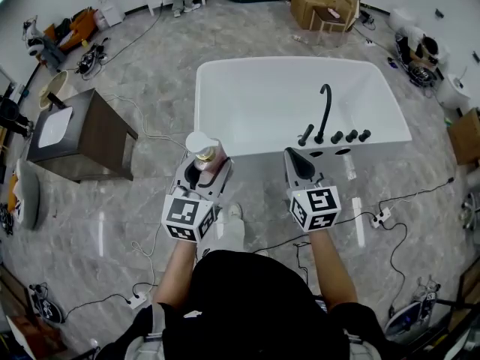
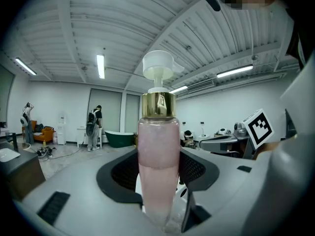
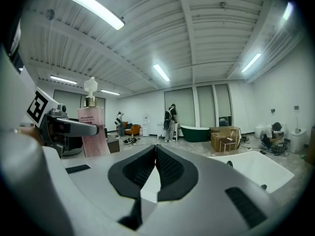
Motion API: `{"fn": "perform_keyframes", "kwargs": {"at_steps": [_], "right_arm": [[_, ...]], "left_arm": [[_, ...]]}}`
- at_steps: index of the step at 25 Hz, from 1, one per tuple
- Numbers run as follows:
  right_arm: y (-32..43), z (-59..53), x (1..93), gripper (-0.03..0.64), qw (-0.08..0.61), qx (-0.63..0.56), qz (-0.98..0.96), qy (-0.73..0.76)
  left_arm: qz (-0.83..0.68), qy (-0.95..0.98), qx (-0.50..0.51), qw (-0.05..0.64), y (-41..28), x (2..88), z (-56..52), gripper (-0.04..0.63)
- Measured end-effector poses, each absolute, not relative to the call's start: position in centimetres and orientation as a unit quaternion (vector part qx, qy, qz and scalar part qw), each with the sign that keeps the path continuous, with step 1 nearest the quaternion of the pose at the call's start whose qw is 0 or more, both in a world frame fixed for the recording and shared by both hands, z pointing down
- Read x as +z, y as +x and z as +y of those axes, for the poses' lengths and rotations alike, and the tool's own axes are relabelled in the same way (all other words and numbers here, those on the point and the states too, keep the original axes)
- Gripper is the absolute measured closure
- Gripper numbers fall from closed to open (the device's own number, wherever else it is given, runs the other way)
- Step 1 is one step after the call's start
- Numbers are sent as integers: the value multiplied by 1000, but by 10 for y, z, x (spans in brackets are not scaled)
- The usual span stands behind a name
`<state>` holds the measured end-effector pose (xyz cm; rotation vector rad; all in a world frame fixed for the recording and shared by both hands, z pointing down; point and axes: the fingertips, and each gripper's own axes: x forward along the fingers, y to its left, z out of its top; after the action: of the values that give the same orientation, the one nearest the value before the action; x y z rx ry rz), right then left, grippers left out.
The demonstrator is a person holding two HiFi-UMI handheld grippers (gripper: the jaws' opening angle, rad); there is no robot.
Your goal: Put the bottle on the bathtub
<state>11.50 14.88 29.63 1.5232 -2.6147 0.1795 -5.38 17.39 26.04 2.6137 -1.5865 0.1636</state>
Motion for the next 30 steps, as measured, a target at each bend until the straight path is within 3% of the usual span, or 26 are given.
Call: {"fn": "perform_keyframes", "kwargs": {"at_steps": [30], "right_arm": [[3,-114,293,594,80,60,-850,517]], "left_arm": [[-476,877,43,58,-150,258,-95,359]]}}
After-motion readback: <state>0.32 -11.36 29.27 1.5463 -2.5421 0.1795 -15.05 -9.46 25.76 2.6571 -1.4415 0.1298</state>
